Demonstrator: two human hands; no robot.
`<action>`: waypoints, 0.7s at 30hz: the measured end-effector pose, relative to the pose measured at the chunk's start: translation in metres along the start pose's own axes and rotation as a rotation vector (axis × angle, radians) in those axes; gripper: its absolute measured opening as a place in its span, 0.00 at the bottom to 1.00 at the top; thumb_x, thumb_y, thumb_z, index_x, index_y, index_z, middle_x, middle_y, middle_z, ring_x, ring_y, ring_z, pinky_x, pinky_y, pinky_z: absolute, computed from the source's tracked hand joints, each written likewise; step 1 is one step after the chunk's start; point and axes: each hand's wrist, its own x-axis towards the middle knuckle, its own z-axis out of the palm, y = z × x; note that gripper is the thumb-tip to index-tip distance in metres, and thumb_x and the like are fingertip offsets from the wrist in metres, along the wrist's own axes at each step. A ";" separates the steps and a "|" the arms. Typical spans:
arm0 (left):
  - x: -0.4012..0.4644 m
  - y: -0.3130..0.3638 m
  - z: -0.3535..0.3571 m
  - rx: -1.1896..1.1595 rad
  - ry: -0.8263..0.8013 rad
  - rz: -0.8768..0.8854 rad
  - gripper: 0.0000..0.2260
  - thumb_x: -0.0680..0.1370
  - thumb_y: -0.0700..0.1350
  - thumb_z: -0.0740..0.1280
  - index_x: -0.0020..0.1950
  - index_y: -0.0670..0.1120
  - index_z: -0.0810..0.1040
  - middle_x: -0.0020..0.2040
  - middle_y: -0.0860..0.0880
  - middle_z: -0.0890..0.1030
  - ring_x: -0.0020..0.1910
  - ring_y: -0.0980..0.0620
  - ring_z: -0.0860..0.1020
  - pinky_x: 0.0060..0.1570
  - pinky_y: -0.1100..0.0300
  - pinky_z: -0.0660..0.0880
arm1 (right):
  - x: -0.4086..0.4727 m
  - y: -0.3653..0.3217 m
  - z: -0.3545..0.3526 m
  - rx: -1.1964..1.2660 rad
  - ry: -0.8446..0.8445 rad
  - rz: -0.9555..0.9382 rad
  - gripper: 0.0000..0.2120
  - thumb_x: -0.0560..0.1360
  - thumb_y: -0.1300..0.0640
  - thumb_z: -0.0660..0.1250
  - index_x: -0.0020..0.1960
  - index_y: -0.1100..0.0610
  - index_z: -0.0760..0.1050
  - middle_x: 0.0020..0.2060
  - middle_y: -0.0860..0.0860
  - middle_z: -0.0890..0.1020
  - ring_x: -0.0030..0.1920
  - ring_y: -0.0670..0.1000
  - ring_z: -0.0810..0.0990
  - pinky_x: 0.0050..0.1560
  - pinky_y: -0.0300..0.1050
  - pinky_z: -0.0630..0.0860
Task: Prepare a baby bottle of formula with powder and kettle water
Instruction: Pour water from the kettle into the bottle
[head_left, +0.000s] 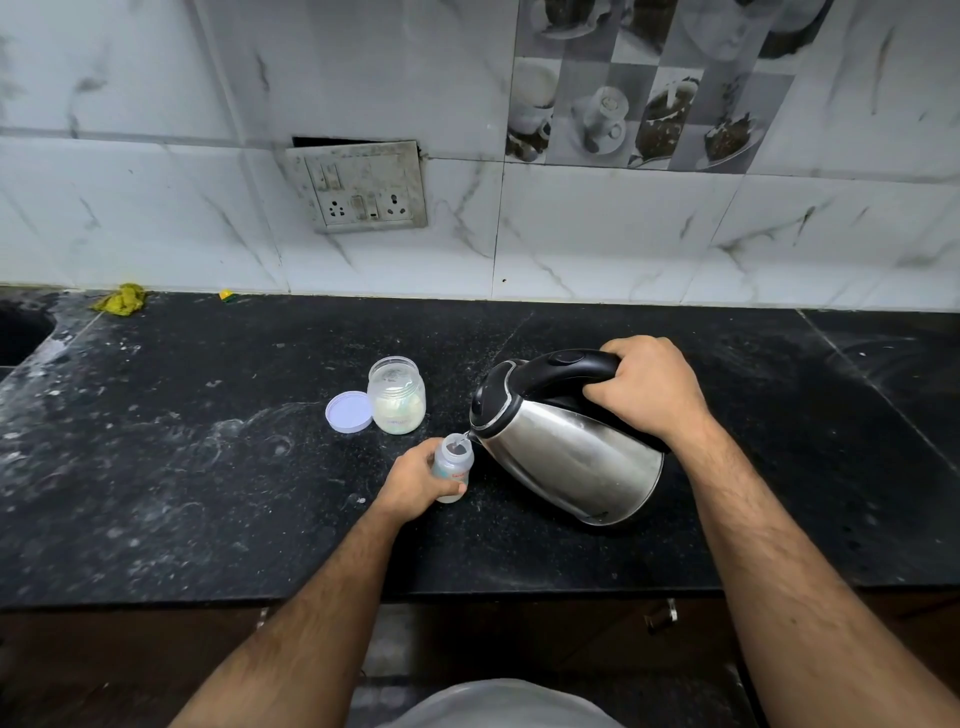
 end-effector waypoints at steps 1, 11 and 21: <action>0.000 0.000 0.000 0.001 0.001 0.001 0.26 0.66 0.36 0.79 0.63 0.47 0.78 0.55 0.49 0.84 0.57 0.50 0.81 0.63 0.53 0.74 | 0.000 0.000 0.000 -0.001 0.000 0.002 0.04 0.61 0.53 0.69 0.31 0.52 0.75 0.23 0.47 0.76 0.27 0.45 0.75 0.27 0.39 0.62; -0.001 0.000 -0.001 0.009 0.003 0.008 0.26 0.66 0.36 0.79 0.62 0.47 0.79 0.55 0.49 0.84 0.56 0.50 0.81 0.62 0.54 0.75 | -0.001 -0.001 -0.002 0.005 -0.009 0.011 0.04 0.61 0.53 0.69 0.30 0.51 0.75 0.23 0.46 0.76 0.28 0.45 0.75 0.27 0.39 0.63; -0.002 -0.002 -0.002 0.005 -0.004 0.007 0.25 0.66 0.37 0.79 0.62 0.48 0.79 0.54 0.50 0.84 0.56 0.51 0.81 0.60 0.56 0.75 | -0.002 -0.003 -0.001 0.014 -0.006 0.016 0.04 0.61 0.52 0.68 0.29 0.50 0.74 0.22 0.46 0.76 0.28 0.45 0.75 0.27 0.39 0.62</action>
